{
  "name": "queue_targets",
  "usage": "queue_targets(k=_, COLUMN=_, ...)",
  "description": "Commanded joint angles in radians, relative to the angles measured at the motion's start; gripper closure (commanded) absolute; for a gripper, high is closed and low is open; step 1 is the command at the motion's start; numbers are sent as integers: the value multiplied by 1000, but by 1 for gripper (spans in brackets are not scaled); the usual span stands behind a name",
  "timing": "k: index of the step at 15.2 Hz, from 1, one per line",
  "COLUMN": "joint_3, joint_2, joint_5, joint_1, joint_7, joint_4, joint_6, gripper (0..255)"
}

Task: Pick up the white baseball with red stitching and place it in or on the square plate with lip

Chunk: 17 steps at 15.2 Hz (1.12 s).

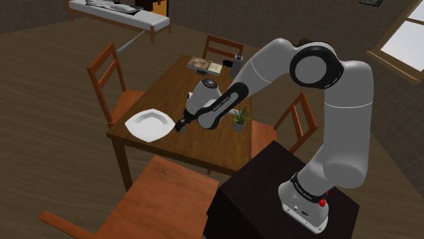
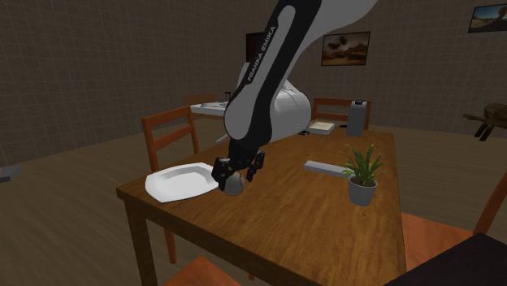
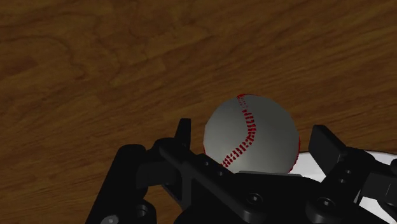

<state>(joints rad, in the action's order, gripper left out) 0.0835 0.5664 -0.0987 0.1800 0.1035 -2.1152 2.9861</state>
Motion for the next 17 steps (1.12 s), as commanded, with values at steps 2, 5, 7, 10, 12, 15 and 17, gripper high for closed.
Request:
queue_targets(k=2, joint_3=0, joint_2=5, joint_5=0, joint_1=-1, joint_7=-1, joint_4=3, joint_6=3, gripper=0)
queue_targets(k=5, joint_3=0, joint_2=5, joint_5=0, joint_1=-1, joint_7=-1, joint_4=3, joint_6=3, gripper=0)
queue_targets(k=7, joint_3=0, joint_2=5, joint_5=0, joint_1=-1, joint_7=-1, joint_4=3, joint_6=3, gripper=255)
queue_targets(k=10, joint_3=0, joint_2=5, joint_5=0, joint_1=-1, joint_7=-1, joint_4=3, joint_6=3, gripper=255)
queue_targets(k=12, joint_3=0, joint_2=5, joint_5=0, joint_1=-1, joint_7=-1, joint_4=3, joint_6=3, gripper=255)
queue_targets(k=15, joint_3=0, joint_2=5, joint_5=0, joint_1=-1, joint_7=-1, joint_4=3, joint_6=3, gripper=255)
queue_targets(k=17, joint_3=2, joint_2=-7, joint_5=1, joint_1=-3, joint_7=-2, joint_4=-1, joint_6=-6, gripper=255)
